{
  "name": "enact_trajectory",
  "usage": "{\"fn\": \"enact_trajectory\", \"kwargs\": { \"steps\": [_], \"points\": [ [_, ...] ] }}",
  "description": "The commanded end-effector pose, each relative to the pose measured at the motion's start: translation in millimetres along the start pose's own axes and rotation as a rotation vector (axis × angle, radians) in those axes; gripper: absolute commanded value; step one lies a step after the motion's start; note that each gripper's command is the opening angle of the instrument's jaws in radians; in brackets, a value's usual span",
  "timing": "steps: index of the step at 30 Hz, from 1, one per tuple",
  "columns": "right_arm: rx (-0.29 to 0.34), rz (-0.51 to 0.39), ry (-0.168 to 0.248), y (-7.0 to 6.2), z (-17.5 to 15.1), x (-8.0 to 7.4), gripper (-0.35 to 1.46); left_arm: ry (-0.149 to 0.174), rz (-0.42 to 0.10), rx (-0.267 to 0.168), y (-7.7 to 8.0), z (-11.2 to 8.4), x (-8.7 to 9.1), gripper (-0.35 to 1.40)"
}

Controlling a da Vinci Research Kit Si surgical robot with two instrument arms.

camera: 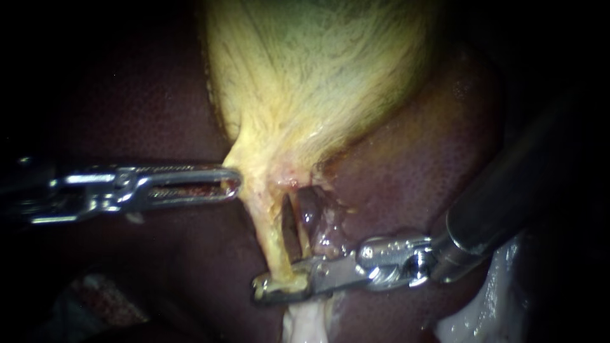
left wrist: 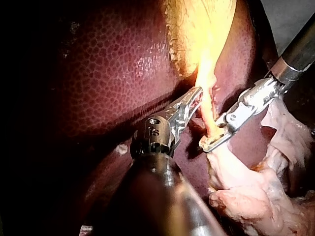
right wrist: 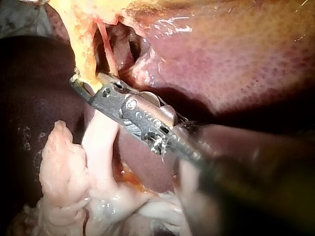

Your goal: Going back first clip left tube

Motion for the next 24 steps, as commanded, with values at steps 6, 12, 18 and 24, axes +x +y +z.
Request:
{"fn": "enact_trajectory", "kwargs": {
  "steps": [6,12,18,24],
  "points": [
    [0.001,0.000,0.000,0.0,0.0,0.0,-0.35,0.000,0.000,0.000,0.0,0.0,0.0,-0.23],
    [-0.011,0.007,0.003,0.0,0.1,0.2,0.10,0.000,0.000,0.000,0.0,0.0,0.0,-0.23],
    [-0.072,-0.123,0.057,0.6,0.2,1.0,0.58,0.000,0.000,0.000,0.0,-0.1,0.0,-0.23],
    [-0.149,-0.213,0.069,1.0,-0.2,1.1,0.60,0.001,0.001,0.001,0.1,-0.2,0.1,-0.23]
  ]
}}
